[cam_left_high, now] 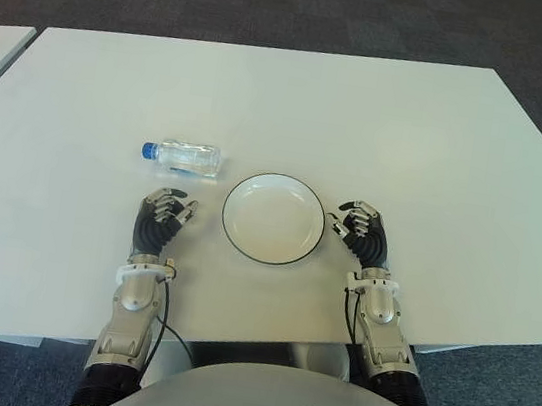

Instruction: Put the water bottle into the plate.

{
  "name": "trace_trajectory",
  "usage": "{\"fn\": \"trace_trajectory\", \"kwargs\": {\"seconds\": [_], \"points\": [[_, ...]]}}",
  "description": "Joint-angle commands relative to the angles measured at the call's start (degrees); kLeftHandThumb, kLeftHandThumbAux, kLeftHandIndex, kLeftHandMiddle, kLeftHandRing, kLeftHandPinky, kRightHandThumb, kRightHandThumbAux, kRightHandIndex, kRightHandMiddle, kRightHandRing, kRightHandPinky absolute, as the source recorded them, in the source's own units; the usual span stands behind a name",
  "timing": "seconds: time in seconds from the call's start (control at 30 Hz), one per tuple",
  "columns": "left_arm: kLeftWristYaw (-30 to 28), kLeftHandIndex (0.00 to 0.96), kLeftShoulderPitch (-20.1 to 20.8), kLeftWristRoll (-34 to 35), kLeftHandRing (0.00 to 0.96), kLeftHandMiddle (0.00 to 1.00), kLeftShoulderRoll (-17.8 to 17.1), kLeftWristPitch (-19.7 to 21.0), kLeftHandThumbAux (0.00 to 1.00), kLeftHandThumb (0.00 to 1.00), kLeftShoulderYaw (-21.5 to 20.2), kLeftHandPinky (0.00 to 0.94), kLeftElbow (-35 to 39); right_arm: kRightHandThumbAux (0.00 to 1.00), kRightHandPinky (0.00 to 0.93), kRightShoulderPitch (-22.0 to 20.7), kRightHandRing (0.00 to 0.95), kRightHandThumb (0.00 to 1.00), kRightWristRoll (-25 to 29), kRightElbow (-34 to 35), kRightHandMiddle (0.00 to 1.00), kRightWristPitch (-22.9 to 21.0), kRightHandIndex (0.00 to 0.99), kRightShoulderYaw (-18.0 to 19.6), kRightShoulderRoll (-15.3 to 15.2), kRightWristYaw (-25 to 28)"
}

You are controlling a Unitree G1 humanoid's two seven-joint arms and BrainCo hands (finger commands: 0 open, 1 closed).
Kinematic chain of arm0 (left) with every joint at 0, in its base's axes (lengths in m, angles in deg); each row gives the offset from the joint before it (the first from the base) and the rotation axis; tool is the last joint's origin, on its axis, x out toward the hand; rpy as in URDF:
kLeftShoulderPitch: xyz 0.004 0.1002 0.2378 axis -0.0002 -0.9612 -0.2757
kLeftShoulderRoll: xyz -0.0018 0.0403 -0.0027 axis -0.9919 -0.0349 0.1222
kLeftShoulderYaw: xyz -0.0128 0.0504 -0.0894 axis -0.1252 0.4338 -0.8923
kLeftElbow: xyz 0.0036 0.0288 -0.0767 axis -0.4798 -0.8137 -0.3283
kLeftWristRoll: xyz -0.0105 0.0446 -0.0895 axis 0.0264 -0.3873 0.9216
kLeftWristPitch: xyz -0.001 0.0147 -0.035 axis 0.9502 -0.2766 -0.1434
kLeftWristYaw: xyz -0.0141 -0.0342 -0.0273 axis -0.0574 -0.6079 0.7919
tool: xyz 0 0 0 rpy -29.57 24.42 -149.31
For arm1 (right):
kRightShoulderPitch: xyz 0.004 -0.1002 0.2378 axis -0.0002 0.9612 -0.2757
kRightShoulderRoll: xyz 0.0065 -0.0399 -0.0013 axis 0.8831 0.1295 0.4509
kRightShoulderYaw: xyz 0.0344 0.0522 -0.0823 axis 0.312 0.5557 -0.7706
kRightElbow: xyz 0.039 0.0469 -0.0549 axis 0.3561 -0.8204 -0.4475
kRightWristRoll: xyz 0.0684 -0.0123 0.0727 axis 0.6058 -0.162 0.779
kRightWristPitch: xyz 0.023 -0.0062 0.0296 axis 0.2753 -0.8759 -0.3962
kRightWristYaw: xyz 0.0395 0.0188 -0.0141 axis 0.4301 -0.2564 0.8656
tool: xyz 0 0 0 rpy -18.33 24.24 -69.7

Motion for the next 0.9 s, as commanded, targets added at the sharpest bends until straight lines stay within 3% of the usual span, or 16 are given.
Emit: {"fn": "trace_trajectory", "kwargs": {"seconds": [0.03, 0.3, 0.7, 0.9], "points": [[-0.8, 0.432, 0.4, -0.2, 0.624, 0.640, -0.2, 0.3, 0.716, 0.703, 0.0, 0.604, -0.9, 0.728, 0.728, 0.3, 0.754, 0.705, 0.3, -0.2, 0.757, -0.6, 0.435, -0.2, 0.3, 0.1], [2.1, 0.431, 2.2, -5.7, 0.614, 0.634, -2.2, -2.8, 0.716, 0.703, 0.3, 0.598, -2.4, 0.728, 0.711, 0.4, 0.748, 0.706, -0.1, 0.2, 0.752, -1.4, 0.435, -0.3, 0.7, -0.3], [14.6, 0.430, 11.5, -20.5, 0.629, 0.648, -9.3, -11.5, 0.719, 0.705, 1.7, 0.618, -13.0, 0.728, 0.718, 0.5, 0.750, 0.706, -0.5, 0.3, 0.754, -1.3, 0.436, -0.4, 0.9, -0.7], [19.5, 0.429, 14.9, -25.5, 0.631, 0.647, -11.6, -11.2, 0.720, 0.706, 3.1, 0.627, -15.7, 0.728, 0.724, 0.5, 0.750, 0.707, -0.4, 0.1, 0.754, -1.1, 0.436, -0.3, 0.9, -0.8]]}}
